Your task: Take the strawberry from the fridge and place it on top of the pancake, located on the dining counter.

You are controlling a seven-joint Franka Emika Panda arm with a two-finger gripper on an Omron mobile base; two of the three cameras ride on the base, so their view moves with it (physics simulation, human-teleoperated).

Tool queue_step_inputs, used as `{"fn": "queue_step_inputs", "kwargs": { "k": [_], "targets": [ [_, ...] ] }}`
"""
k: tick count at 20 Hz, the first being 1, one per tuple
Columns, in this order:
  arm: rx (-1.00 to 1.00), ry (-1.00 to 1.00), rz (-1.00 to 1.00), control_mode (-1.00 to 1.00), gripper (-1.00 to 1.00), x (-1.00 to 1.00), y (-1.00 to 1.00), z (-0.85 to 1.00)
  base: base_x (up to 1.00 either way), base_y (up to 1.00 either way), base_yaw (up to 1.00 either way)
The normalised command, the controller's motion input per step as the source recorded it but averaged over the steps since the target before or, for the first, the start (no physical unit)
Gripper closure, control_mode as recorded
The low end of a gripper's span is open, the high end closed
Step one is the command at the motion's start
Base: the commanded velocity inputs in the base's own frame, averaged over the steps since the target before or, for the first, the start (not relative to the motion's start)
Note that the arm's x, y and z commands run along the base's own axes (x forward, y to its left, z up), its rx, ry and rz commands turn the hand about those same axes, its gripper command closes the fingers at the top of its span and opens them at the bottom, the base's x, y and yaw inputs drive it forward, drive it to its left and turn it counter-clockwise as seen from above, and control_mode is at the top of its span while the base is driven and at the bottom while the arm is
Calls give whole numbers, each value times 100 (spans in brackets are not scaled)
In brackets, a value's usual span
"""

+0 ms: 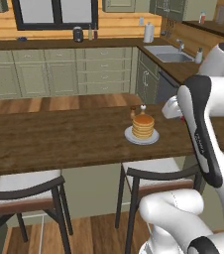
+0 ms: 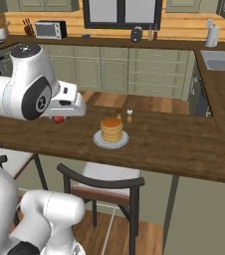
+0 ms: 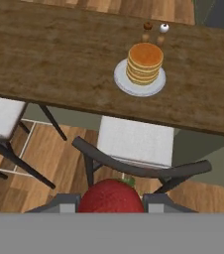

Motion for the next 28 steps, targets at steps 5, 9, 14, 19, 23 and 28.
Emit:
{"fn": "queue_step_inputs", "kwargs": {
  "k": [5, 9, 14, 19, 23, 28],
  "targets": [
    [0, 0, 0, -100, 100, 71, -24, -11, 0, 0, 0],
    [0, 0, 0, -100, 100, 73, -20, -29, 0, 0, 0],
    [0, 0, 2, -100, 100, 83, -1, -41, 0, 0, 0],
    [0, 2, 4, -100, 100, 85, -6, -37, 0, 0, 0],
    [0, 5, 4, -100, 100, 77, -20, -22, 0, 0, 0],
    [0, 6, 1, -100, 100, 69, -8, -24, 0, 0, 0]
  ]
}}
